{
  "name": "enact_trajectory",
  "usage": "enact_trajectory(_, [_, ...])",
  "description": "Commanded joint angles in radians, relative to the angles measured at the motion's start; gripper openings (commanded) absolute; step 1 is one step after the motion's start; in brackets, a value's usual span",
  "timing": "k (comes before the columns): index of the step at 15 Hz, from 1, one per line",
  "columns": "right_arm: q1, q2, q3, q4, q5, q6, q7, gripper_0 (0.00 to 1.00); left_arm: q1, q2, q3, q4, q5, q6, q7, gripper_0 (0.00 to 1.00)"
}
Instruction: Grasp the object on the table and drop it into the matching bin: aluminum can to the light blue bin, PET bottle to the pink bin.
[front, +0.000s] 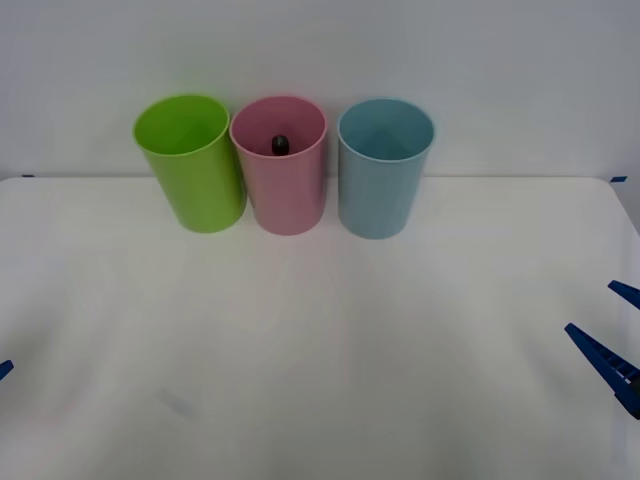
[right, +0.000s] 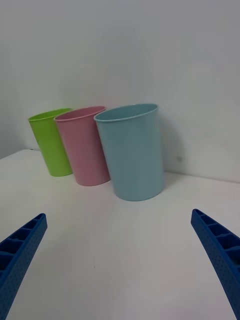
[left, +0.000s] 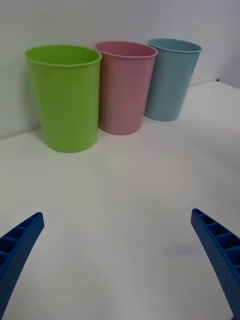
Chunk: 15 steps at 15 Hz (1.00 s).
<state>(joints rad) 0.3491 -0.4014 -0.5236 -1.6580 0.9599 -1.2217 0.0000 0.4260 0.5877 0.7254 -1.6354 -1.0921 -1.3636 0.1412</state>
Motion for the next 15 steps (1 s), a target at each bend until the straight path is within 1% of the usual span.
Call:
enact_trajectory(1, [0.0, 0.0, 0.0, 0.0, 0.0, 0.0, 0.0, 1.0, 0.037, 0.001, -0.011, 0.0, 0.023, 0.001, -0.014, 1.0])
enact_trajectory(7, [0.0, 0.0, 0.0, 0.0, 0.0, 0.0, 0.0, 1.0, 0.086, 0.0, -0.063, 0.0, 0.066, 0.015, -0.04, 1.0])
enact_trajectory(11, [0.0, 0.0, 0.0, 0.0, 0.0, 0.0, 0.0, 1.0, 0.086, 0.0, -0.1, 0.0, 0.069, 0.024, -0.045, 1.0])
enact_trajectory(15, [0.0, 0.0, 0.0, 0.0, 0.0, 0.0, 0.0, 1.0, 0.085, 0.0, -0.104, 0.0, 0.069, 0.024, -0.043, 1.0])
